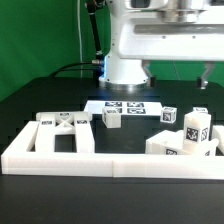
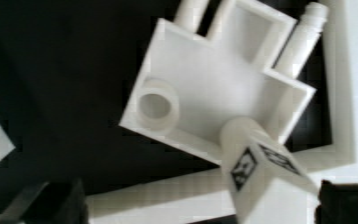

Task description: Assemble chair

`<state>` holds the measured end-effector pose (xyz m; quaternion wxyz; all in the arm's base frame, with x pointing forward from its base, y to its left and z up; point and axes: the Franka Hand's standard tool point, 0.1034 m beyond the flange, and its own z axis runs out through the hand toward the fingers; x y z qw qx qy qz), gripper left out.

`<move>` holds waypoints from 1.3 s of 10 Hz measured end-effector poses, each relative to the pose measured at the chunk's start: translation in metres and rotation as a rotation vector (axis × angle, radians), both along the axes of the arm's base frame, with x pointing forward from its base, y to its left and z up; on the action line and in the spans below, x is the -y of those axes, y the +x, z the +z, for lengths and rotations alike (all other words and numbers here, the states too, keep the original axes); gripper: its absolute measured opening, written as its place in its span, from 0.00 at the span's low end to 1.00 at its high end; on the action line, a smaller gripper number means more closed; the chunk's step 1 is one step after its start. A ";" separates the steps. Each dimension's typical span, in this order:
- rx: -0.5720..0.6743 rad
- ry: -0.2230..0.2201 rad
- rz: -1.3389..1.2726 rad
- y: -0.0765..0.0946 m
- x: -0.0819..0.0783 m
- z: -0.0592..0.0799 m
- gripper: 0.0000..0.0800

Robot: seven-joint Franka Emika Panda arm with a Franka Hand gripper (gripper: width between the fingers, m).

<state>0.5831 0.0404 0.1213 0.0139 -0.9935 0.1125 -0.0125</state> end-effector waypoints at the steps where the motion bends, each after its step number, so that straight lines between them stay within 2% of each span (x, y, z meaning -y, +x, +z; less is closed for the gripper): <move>1: 0.001 0.000 0.002 0.001 -0.004 0.000 0.81; 3: 0.000 -0.002 0.026 0.001 0.000 -0.002 0.81; 4: 0.001 -0.006 0.069 -0.001 0.011 -0.006 0.81; 6: 0.012 -0.019 0.150 -0.031 0.041 -0.023 0.81; 8: 0.007 -0.029 0.178 -0.041 0.063 -0.033 0.81; 13: 0.005 -0.032 0.196 -0.042 0.062 -0.034 0.81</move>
Offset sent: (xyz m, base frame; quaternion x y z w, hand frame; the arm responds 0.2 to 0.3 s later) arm 0.0057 -0.0249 -0.0123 0.0138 -0.0025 -0.0629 0.9979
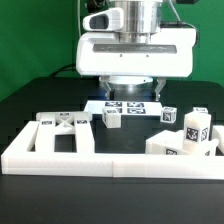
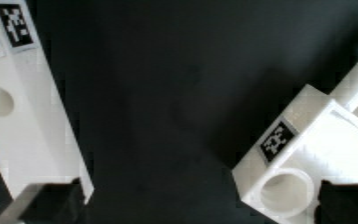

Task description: Assemble chair

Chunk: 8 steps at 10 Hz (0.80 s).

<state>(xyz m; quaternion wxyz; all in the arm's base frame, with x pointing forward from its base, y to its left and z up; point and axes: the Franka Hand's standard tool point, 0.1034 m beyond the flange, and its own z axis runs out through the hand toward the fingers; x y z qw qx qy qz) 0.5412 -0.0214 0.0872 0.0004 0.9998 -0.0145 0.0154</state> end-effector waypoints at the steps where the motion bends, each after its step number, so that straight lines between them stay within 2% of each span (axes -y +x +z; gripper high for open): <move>1: -0.013 -0.009 0.088 -0.009 0.004 -0.004 0.81; 4: -0.035 -0.018 0.224 -0.028 0.015 -0.015 0.81; 8: -0.036 -0.017 0.224 -0.029 0.015 -0.016 0.81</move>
Offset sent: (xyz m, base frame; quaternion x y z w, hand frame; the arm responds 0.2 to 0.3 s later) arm -0.0288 -0.0149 -0.0166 0.0197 0.0004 -0.1191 0.9927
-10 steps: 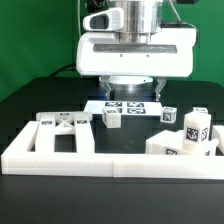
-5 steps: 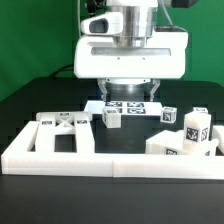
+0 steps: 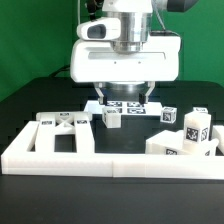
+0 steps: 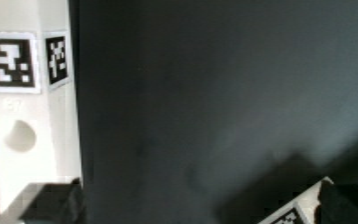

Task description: Assemble chair

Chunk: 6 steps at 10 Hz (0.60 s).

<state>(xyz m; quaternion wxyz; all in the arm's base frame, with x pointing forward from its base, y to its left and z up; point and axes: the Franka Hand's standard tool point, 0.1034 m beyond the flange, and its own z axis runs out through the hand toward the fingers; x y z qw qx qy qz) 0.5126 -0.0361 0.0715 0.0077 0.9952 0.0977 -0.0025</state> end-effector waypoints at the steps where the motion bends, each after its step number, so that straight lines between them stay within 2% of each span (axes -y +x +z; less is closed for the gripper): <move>1: 0.008 -0.005 0.015 -0.008 0.004 -0.005 0.81; 2: 0.010 -0.012 0.020 -0.026 0.009 -0.012 0.81; 3: 0.000 -0.013 0.017 -0.036 0.011 -0.017 0.81; 5: -0.030 -0.004 0.014 -0.031 0.007 -0.015 0.81; 6: -0.073 0.004 0.008 -0.036 0.004 -0.016 0.81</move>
Offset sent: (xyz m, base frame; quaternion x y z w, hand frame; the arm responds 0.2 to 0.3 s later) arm 0.0000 0.0000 0.0000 0.0000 -0.0650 0.0000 0.9979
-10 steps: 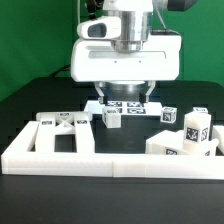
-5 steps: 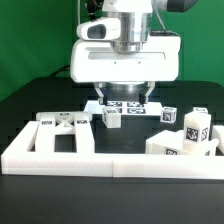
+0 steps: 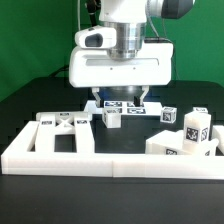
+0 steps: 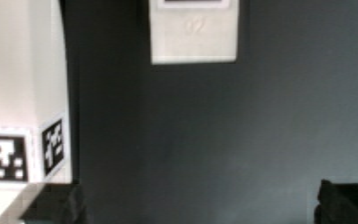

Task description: Assemble chair

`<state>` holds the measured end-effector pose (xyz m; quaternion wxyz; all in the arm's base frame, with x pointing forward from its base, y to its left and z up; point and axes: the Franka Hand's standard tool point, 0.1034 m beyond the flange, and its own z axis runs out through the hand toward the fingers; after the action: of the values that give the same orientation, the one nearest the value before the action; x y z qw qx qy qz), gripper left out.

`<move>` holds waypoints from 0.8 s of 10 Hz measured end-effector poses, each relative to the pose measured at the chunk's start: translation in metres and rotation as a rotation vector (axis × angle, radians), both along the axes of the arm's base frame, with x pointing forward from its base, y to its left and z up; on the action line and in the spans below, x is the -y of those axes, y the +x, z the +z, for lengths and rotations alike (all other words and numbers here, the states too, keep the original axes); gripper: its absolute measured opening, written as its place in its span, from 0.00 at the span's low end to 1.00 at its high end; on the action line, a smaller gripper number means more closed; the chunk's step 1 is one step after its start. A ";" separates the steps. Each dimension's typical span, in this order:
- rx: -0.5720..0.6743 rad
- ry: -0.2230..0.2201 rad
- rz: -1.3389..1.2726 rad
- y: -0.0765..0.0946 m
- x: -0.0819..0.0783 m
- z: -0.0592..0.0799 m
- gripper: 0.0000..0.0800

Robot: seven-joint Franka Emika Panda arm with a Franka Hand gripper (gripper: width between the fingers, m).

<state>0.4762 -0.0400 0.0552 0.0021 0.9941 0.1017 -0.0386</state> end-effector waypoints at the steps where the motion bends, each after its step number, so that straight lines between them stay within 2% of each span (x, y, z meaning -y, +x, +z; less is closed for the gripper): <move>1: -0.090 0.004 -0.003 -0.003 -0.004 0.000 0.81; 2: -0.124 0.001 0.003 0.001 -0.004 0.001 0.81; 4: -0.226 -0.047 -0.036 -0.005 0.004 0.000 0.81; 5: -0.309 -0.058 -0.040 -0.011 0.011 0.001 0.81; 6: -0.353 -0.063 -0.047 -0.010 0.015 0.001 0.81; 8: -0.490 -0.070 -0.047 -0.014 0.011 0.000 0.81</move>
Offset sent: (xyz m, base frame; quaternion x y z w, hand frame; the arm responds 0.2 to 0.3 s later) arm -0.0097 -0.0390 0.0074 -0.1049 -0.1432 0.0533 0.9827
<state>0.4621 -0.0508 0.0548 0.0109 0.9564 0.0746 -0.2822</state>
